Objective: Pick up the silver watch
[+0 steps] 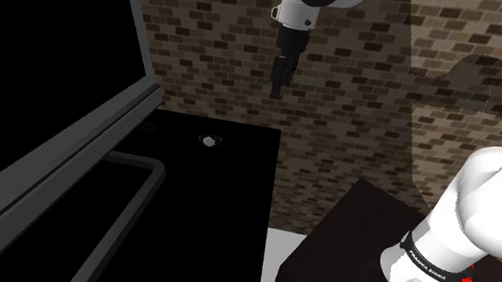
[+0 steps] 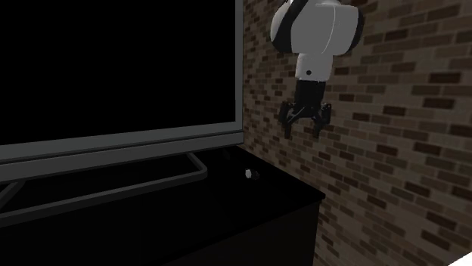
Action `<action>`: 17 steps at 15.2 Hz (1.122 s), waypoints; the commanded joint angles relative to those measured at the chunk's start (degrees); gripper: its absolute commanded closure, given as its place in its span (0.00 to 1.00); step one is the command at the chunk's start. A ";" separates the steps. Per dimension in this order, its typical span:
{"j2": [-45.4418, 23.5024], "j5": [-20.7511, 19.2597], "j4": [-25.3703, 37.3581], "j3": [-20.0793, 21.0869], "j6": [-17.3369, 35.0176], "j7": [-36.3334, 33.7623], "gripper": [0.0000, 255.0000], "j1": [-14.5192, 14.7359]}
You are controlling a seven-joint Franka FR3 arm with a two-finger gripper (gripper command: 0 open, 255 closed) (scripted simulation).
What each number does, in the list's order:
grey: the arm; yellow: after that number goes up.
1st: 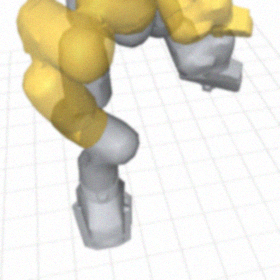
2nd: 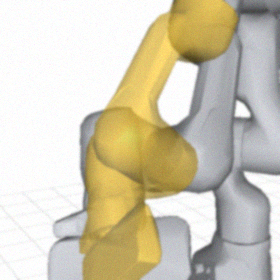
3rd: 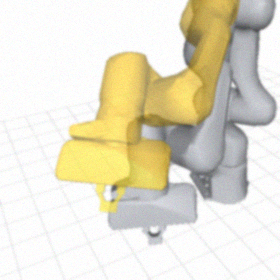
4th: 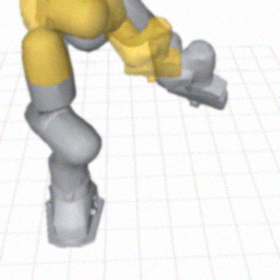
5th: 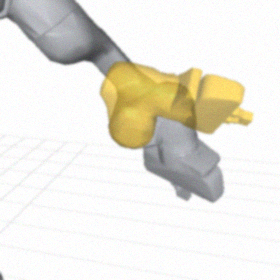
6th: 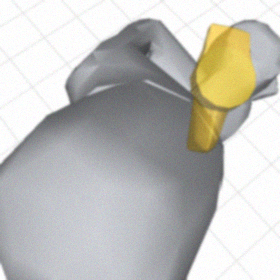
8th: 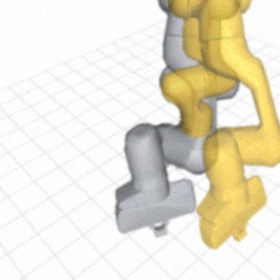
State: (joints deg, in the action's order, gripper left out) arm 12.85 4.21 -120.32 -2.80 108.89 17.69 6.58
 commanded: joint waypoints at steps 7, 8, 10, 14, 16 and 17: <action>-16.06 3.82 10.32 1.96 2.97 4.13 0.00 2.75; -18.07 4.20 11.88 2.28 3.08 4.60 0.00 3.02; -22.11 4.89 15.17 2.96 3.15 5.47 0.00 3.55; -30.26 5.90 22.50 4.44 2.69 6.93 0.00 4.60; -34.42 6.22 26.58 5.20 2.14 7.52 0.00 5.16; -35.87 6.30 28.07 5.47 1.90 7.71 0.00 5.36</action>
State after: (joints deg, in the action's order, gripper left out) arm -20.95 10.43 -94.62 2.32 111.33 25.26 11.65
